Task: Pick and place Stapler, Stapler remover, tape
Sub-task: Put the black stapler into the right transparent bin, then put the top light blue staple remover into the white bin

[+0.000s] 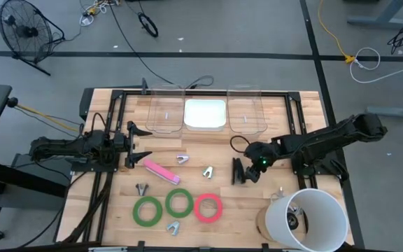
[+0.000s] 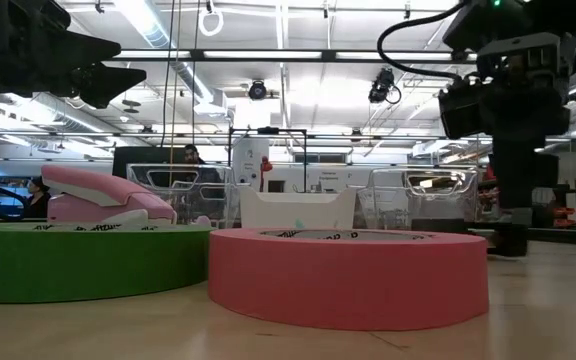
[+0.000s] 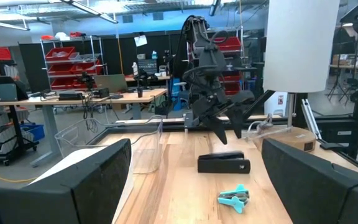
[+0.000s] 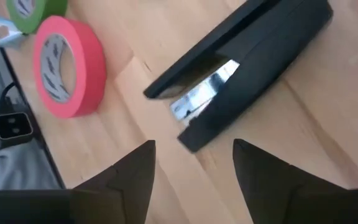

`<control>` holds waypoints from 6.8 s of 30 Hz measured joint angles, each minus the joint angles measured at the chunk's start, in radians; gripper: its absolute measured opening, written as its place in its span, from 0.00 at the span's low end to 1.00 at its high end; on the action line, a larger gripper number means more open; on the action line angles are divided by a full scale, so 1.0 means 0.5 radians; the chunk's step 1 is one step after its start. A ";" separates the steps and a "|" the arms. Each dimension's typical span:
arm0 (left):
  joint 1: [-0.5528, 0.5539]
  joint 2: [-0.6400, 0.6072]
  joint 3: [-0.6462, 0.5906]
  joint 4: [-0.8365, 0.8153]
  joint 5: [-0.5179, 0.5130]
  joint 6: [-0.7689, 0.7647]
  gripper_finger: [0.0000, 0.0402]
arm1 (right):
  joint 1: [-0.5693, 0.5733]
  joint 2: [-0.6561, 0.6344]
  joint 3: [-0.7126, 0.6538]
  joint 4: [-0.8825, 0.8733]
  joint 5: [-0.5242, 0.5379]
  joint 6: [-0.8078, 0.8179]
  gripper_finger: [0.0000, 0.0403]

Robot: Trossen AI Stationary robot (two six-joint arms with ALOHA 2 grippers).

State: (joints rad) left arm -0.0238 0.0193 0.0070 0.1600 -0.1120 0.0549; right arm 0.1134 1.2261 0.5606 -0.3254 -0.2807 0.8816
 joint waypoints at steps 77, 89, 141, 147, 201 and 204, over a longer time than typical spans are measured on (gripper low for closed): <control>0.001 0.000 -0.001 -0.003 0.000 0.000 0.91 | 0.010 -0.172 0.518 -0.454 0.673 -0.233 0.14; 0.001 0.000 0.000 -0.010 0.000 0.000 0.91 | -0.430 -0.167 0.851 -0.912 1.142 -0.616 0.14; 0.001 0.000 0.000 -0.050 -0.047 0.020 0.91 | -1.051 0.595 0.855 -0.737 1.763 -1.075 0.14; 0.001 0.000 0.000 -0.052 -0.052 0.021 0.91 | -0.966 0.611 0.948 -0.802 1.890 -1.128 0.14; 0.001 0.001 0.000 -0.121 -0.052 0.020 0.91 | -1.013 1.622 1.896 -1.942 2.060 -1.099 0.44; 0.001 0.001 0.000 -0.121 -0.052 0.020 0.91 | -1.002 1.622 1.903 -1.937 2.110 -1.144 0.42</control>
State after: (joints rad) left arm -0.0235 0.0196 0.0069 0.0994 -0.1379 0.0650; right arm -0.3878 2.0372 1.5122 -1.2937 0.7744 0.3097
